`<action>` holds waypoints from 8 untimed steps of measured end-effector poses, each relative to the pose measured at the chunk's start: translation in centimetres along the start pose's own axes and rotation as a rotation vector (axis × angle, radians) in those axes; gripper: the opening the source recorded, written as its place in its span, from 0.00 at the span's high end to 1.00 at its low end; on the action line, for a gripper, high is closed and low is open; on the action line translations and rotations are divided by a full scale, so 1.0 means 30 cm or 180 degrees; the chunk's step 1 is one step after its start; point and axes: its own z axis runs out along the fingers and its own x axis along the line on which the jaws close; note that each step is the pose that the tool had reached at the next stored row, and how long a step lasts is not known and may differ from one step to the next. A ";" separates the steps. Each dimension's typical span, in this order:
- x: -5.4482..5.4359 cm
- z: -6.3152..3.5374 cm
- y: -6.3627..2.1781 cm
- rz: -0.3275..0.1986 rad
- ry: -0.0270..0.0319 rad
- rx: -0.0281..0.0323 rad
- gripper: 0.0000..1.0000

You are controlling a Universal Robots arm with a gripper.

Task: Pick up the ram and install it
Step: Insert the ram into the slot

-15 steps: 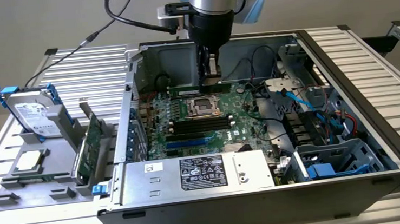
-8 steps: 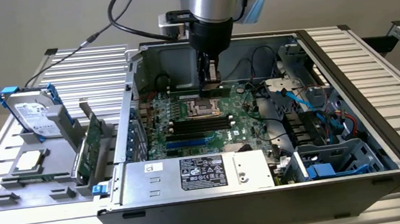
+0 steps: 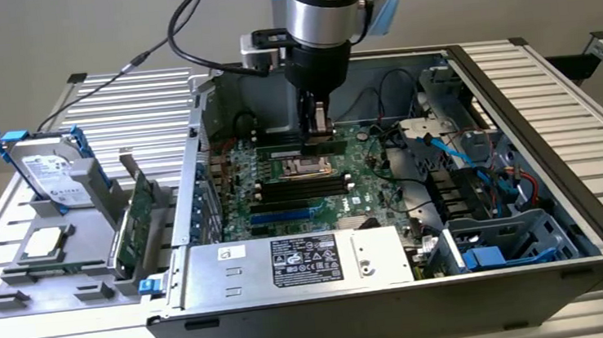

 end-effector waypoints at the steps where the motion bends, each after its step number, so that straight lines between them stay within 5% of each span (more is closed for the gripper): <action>1: 0.001 0.006 0.000 -0.0001 0.0000 0.0000 0.86; 8: 0.010 0.048 -0.003 -0.0015 0.0001 0.0000 0.86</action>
